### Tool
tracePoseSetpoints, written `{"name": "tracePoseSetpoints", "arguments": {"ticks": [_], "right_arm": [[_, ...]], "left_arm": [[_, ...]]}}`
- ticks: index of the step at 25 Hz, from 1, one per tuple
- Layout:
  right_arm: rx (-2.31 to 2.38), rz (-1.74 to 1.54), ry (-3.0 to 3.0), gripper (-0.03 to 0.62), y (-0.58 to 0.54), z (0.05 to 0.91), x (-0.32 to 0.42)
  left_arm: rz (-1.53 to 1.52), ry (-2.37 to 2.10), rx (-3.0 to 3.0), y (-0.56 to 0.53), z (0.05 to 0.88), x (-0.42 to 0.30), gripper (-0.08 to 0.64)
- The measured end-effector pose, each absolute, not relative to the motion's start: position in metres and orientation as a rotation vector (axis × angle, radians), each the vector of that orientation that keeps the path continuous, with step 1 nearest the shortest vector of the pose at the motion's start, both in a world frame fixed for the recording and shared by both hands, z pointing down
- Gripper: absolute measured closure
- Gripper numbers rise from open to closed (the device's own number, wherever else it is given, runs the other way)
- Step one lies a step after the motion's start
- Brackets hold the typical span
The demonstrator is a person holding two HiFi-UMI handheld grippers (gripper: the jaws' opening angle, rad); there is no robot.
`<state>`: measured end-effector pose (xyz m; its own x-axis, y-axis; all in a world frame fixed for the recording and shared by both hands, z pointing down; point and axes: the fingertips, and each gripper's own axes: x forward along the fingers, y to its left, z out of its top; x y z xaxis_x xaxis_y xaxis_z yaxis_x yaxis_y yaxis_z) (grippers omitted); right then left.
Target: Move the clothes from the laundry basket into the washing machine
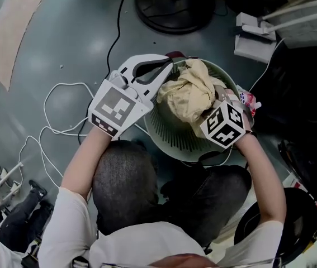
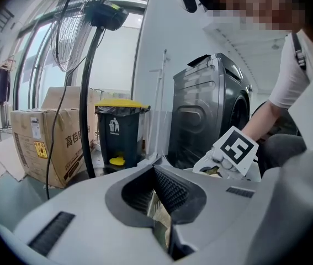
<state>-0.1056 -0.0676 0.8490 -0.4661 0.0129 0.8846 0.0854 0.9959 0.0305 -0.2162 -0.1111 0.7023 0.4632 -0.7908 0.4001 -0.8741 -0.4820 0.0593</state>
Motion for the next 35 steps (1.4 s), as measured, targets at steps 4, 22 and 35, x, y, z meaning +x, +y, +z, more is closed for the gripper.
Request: {"name": "tracePoseSetpoints", "arguments": {"ticks": [4,22,35], "right_arm": [[0.002,-0.072,-2.112,0.403,-0.080,0.806,-0.094],[0.442,-0.083,-2.325,0.403,-0.128,0.654,0.004],[0.856,-0.045,-2.403,0.403,-0.108,0.575,0.081]], "left_arm": [[0.463,-1.447,2.474,-0.118,0.689,-0.212,0.554],[0.500,-1.322,2.667,-0.137,0.620,-0.139,0.554],[0.342,-1.217,2.796,-0.150,0.548,-0.045,0.554]]}}
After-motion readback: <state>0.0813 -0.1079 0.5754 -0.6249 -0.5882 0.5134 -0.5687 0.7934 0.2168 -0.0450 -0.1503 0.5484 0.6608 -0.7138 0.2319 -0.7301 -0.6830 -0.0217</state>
